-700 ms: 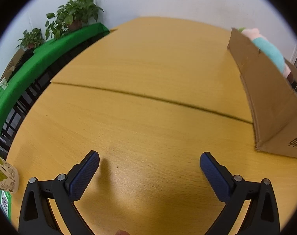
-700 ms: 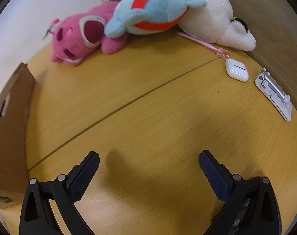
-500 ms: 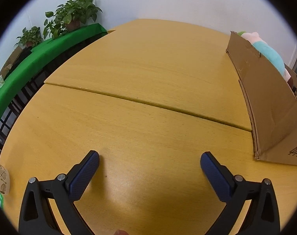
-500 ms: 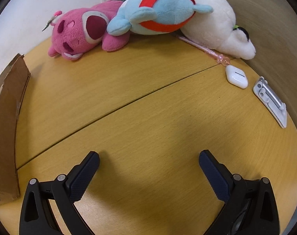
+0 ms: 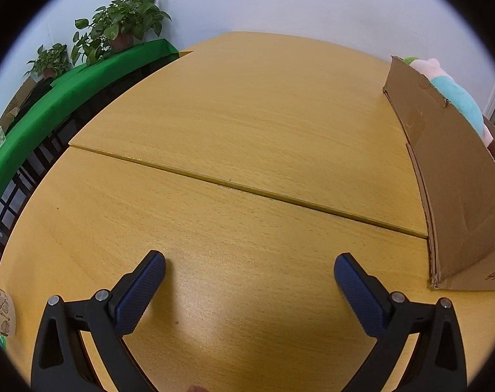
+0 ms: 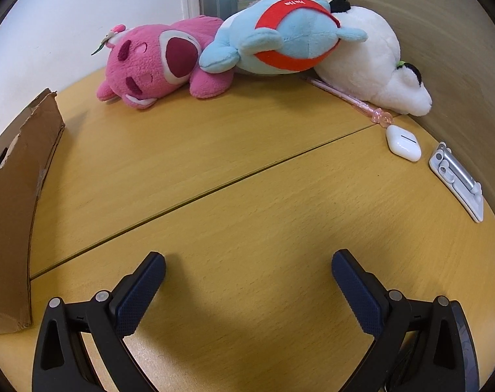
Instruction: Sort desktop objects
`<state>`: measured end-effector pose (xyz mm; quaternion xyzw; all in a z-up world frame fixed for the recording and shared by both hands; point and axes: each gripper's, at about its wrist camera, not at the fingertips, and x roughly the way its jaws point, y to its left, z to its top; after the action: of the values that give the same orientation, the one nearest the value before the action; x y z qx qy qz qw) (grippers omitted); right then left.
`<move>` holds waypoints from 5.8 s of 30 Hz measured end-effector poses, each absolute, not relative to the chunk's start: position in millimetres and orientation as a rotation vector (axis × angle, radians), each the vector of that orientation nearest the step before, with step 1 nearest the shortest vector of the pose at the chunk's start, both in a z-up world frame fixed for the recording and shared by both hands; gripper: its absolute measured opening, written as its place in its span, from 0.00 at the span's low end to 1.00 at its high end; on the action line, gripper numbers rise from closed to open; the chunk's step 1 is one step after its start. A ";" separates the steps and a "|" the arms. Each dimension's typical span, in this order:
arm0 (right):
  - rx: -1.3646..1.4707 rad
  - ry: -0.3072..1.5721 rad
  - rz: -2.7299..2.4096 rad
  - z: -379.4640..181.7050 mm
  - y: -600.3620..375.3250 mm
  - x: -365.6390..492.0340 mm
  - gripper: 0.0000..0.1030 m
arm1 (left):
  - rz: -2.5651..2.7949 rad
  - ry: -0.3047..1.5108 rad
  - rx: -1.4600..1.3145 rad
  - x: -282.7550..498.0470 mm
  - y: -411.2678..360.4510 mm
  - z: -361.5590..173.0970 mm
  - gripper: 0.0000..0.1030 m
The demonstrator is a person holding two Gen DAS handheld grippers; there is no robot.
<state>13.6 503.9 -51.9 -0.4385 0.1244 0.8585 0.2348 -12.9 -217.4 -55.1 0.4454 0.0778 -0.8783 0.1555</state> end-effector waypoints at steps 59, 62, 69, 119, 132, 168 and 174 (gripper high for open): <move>-1.209 0.334 2.368 -52.2 506.9 12.5 1.00 | -2.520 0.225 1.272 -9.4 -219.6 -57.8 1.00; -1.209 0.334 2.368 -52.2 507.0 12.6 1.00 | -2.520 0.225 1.272 -9.4 -219.5 -57.9 1.00; -1.209 0.333 2.368 -52.0 507.2 13.0 1.00 | -2.520 0.225 1.271 -9.2 -219.4 -57.8 1.00; -1.208 0.331 2.371 -51.7 506.7 15.0 1.00 | -2.516 0.228 1.269 -8.3 -219.2 -58.5 1.00; -1.208 0.331 2.371 -51.8 506.7 15.2 1.00 | -2.516 0.228 1.268 -8.1 -219.1 -58.6 1.00; -1.210 0.329 2.371 -52.0 506.4 15.9 1.00 | -2.514 0.229 1.267 -7.6 -218.9 -58.9 1.00; -1.337 0.281 2.423 -48.2 492.9 24.1 1.00 | -2.520 0.227 1.327 -3.0 -214.8 -56.3 1.00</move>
<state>24.1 492.9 -48.2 -0.4727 0.0994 0.8571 0.1790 -3.0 -214.8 -56.3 0.4598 0.0788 -0.8731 0.1415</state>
